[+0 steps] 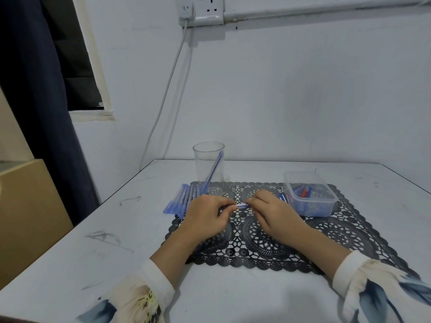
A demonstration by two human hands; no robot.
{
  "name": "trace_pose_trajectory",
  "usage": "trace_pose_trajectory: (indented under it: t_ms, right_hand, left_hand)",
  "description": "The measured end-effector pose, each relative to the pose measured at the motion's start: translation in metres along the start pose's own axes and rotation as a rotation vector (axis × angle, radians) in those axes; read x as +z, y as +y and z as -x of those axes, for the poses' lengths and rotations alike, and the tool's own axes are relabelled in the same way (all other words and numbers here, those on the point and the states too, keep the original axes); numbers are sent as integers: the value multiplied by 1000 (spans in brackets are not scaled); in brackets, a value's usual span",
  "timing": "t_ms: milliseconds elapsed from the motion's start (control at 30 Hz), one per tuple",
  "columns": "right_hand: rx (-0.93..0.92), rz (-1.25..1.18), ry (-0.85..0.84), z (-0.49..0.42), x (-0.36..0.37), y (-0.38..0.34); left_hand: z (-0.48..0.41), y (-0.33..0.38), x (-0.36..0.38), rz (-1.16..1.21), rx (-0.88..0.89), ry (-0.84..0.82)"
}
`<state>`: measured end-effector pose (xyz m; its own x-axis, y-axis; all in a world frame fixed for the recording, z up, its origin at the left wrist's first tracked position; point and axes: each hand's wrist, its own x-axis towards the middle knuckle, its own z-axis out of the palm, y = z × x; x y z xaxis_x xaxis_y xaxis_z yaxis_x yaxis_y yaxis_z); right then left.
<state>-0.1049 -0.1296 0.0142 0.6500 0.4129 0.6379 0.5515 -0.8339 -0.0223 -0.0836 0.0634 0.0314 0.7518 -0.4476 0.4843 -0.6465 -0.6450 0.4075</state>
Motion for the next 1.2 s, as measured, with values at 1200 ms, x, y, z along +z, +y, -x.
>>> trace_pose_trajectory:
  t_ms: [1200]
  right_hand:
    - [196, -68, -244, 0, 7, 15]
  left_hand:
    - [-4, -13, -3, -22, -157, 71]
